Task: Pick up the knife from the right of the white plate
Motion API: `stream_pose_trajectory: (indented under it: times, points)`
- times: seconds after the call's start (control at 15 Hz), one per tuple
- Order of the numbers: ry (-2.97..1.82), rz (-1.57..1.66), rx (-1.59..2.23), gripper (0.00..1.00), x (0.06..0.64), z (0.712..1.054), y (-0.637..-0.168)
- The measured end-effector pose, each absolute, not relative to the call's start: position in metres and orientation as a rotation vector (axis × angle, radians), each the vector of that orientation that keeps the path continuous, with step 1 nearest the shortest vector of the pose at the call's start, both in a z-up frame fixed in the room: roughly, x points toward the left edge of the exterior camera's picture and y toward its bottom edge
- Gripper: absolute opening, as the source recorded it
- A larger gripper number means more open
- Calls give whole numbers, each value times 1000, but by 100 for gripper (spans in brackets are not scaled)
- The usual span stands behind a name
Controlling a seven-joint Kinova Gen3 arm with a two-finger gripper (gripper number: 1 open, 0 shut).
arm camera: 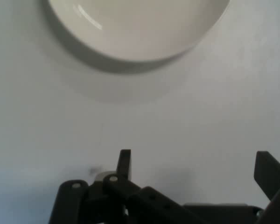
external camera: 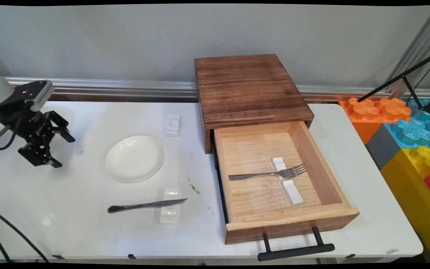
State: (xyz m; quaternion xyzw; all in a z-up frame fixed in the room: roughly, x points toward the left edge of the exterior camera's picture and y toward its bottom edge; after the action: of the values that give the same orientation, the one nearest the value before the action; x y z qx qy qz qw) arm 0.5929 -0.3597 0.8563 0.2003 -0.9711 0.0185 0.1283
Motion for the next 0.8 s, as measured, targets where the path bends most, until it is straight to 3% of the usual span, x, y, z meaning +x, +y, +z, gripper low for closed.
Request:
stream_pose_trajectory:
  times: [0.8]
  points:
    - [-2634, 36, 723, 100, 517, 839, -323]
